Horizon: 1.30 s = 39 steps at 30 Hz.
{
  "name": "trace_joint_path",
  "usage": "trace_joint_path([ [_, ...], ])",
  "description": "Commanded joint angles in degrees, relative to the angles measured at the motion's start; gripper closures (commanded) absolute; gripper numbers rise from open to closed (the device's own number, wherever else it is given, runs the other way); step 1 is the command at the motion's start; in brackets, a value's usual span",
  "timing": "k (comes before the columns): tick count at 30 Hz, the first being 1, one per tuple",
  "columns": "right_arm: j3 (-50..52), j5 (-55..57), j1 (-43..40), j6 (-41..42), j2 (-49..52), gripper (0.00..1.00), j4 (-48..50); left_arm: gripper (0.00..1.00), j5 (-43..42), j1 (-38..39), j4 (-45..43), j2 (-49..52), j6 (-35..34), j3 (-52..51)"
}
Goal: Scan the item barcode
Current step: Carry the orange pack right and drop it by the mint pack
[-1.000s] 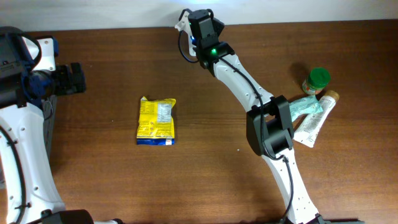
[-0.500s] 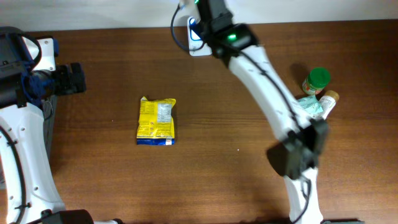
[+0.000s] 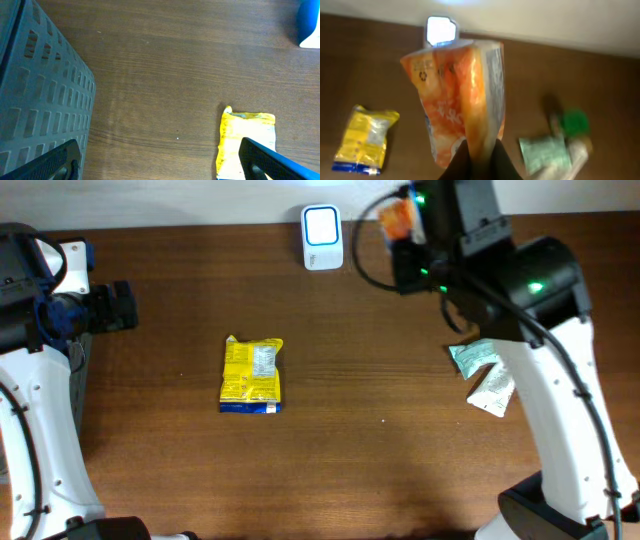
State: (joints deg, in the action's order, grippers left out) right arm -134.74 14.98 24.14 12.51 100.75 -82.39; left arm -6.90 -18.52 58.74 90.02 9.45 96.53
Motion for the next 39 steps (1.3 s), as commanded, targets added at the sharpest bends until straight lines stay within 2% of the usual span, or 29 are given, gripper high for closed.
trace_joint_path([
  [1,-0.15,2.60,-6.93,10.82,1.27,0.96,-7.08,0.01,-0.37,-0.39,-0.09,0.39,0.94,0.24],
  [6,-0.09,1.99,-15.06,12.00,6.49,0.96,-11.54,0.01,-0.39,-0.39,-0.09,0.39,0.94,0.24],
  [10,3.52,1.99,-19.91,11.98,12.68,0.96,-10.78,0.01,-0.39,-0.39,-0.09,0.39,0.94,0.24],
  [19,14.36,2.19,-24.22,11.98,25.09,0.96,0.13,0.01,-0.39,-0.39,-0.09,0.39,0.94,0.24],
  [27,20.15,2.14,-26.14,12.00,28.04,0.95,6.01,0.01,-0.39,-0.39,-0.09,0.39,0.94,0.24],
  [29,20.22,2.16,-26.16,11.96,28.04,0.72,5.70,0.01,-0.37,-0.39,-0.07,0.39,0.94,0.24],
  [31,20.20,2.14,-26.14,11.96,28.04,0.59,5.49,0.01,-0.39,-0.39,-0.09,0.39,0.94,0.24],
  [39,19.91,-2.99,-26.10,9.77,26.82,0.59,4.09,0.01,-0.37,-0.39,-0.07,0.39,0.94,0.24],
])
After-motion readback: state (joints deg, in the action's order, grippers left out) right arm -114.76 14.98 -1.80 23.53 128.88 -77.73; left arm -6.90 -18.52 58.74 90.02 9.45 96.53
